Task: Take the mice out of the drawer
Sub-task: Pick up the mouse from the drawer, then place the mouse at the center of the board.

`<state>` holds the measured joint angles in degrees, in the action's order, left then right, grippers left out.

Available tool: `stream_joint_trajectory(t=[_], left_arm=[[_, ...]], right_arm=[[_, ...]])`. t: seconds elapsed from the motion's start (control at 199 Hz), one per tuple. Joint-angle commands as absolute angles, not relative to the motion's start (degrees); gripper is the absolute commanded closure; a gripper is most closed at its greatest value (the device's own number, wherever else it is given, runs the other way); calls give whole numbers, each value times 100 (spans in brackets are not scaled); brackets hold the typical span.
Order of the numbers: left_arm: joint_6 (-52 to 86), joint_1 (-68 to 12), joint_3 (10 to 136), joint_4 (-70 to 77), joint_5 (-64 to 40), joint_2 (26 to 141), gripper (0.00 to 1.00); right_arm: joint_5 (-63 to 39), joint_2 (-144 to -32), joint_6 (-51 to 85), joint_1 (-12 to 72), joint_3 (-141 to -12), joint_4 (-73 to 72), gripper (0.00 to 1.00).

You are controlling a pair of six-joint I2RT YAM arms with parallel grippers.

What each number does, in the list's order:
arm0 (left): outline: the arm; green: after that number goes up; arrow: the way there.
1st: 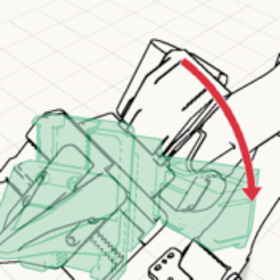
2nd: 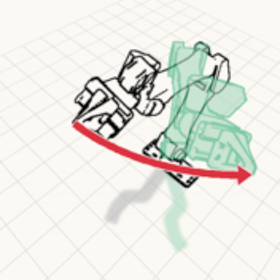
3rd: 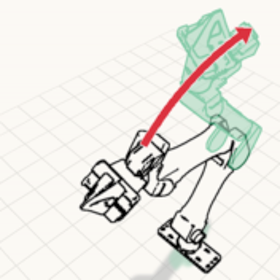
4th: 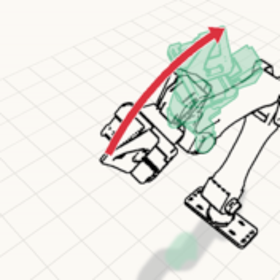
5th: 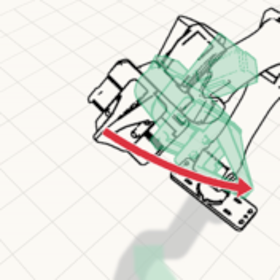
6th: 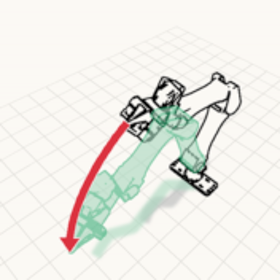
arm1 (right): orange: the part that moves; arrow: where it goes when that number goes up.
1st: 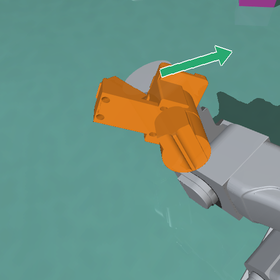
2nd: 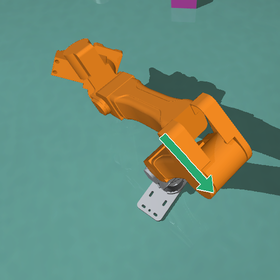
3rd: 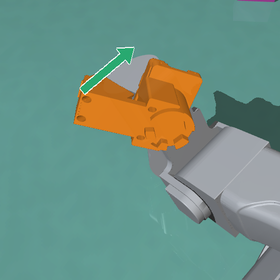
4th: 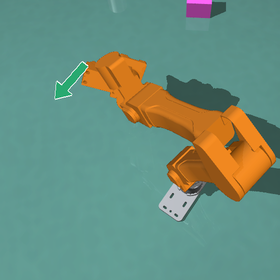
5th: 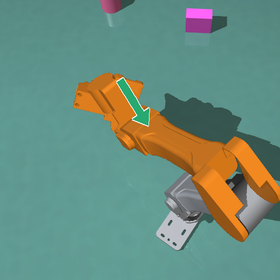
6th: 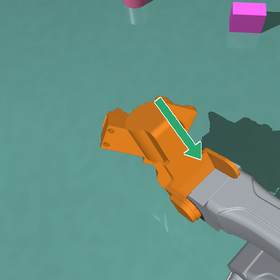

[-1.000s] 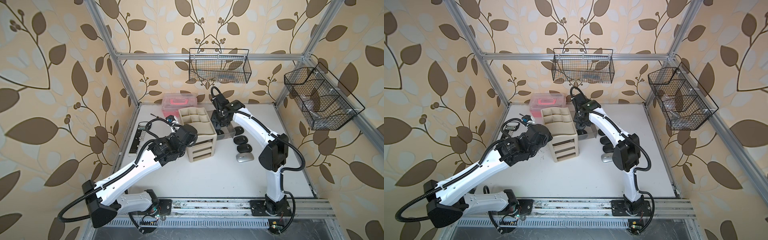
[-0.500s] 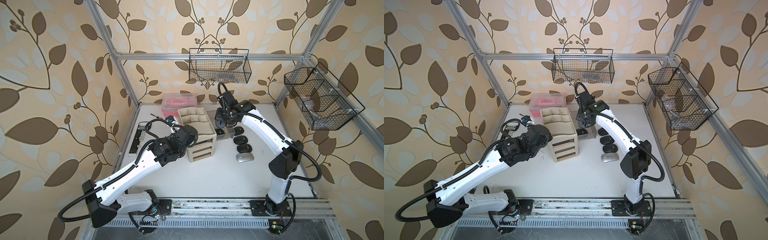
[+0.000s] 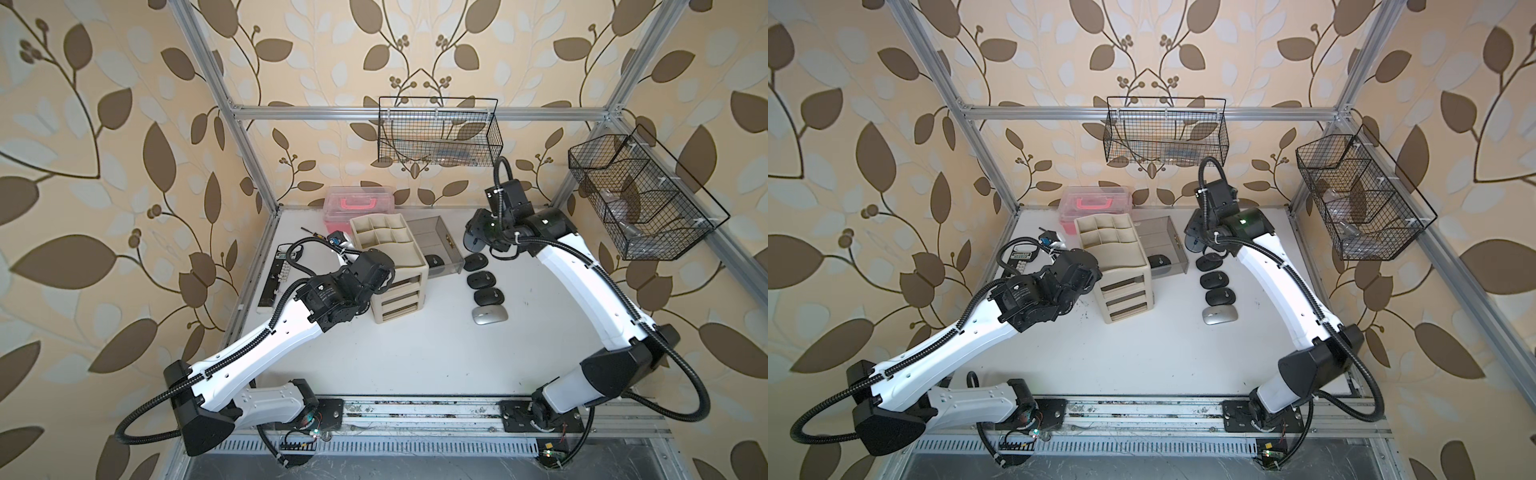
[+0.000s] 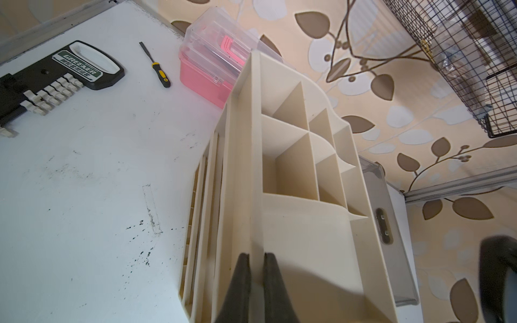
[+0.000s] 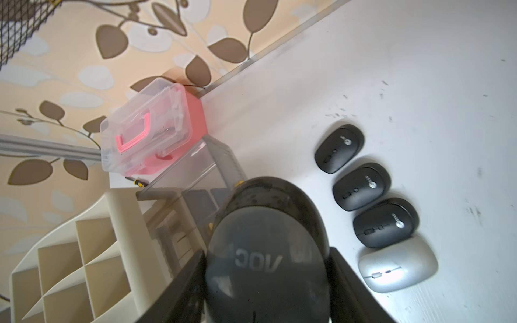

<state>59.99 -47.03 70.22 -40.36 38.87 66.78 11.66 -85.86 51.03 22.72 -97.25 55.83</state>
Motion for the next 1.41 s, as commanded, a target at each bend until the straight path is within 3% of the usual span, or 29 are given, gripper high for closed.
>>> stream_joint_trajectory(t=[0.0,0.291,0.553,0.874,1.251,1.401], left_arm=[[5736,-4588,7127,-4034,4698,6391,100],[5610,-4579,6950,-3802,4463,6156,100],[5603,-4579,6887,-3639,4263,6161,100],[5616,-4579,6816,-3639,4228,6003,100],[5590,-4579,6837,-3604,4150,6029,100],[5572,-4579,6880,-3605,4103,6038,100]], right_arm=[[1240,-7892,5587,1971,-8704,5594,48],[1072,-6207,6942,1320,-5306,4997,46],[826,-6393,8006,1662,-3902,4336,46],[836,-7279,8488,2055,-3655,3787,46],[1379,-6924,8507,2154,-4018,4338,23],[1248,-6637,8393,1983,-4186,4535,19]])
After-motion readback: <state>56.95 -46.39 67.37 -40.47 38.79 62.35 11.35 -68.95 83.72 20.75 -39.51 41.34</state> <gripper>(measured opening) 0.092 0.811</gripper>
